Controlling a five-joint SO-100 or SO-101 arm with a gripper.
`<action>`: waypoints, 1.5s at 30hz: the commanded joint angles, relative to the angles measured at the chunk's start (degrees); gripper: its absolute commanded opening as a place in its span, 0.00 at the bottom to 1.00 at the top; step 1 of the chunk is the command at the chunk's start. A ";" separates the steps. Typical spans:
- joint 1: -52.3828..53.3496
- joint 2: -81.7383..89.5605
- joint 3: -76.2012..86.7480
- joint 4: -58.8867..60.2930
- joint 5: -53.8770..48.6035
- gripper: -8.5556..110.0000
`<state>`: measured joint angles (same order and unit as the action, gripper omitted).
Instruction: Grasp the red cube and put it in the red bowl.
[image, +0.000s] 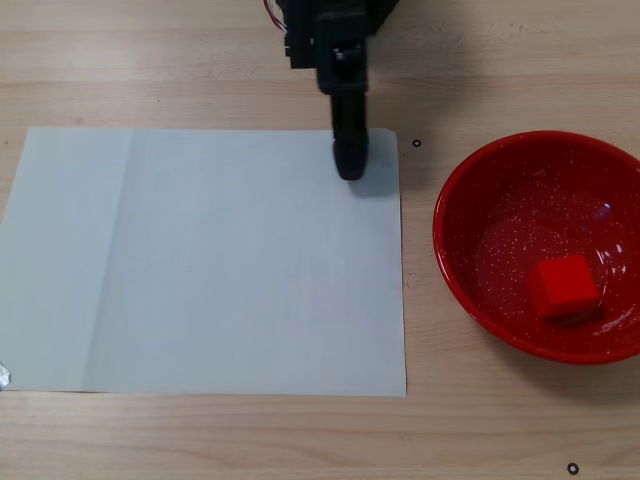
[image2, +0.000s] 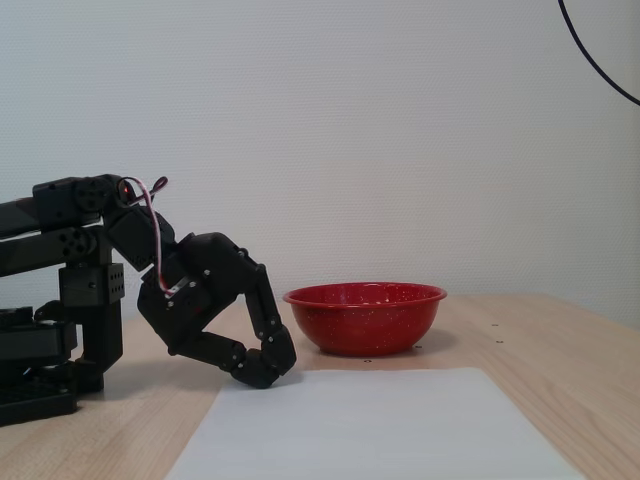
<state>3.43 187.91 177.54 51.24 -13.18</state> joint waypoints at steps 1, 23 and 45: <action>-1.49 -0.26 0.26 0.88 -2.20 0.07; 6.50 -0.26 0.26 0.97 -1.76 0.07; 7.21 -0.26 0.26 -0.18 7.73 0.07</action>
<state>9.84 187.91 177.54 52.21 -8.26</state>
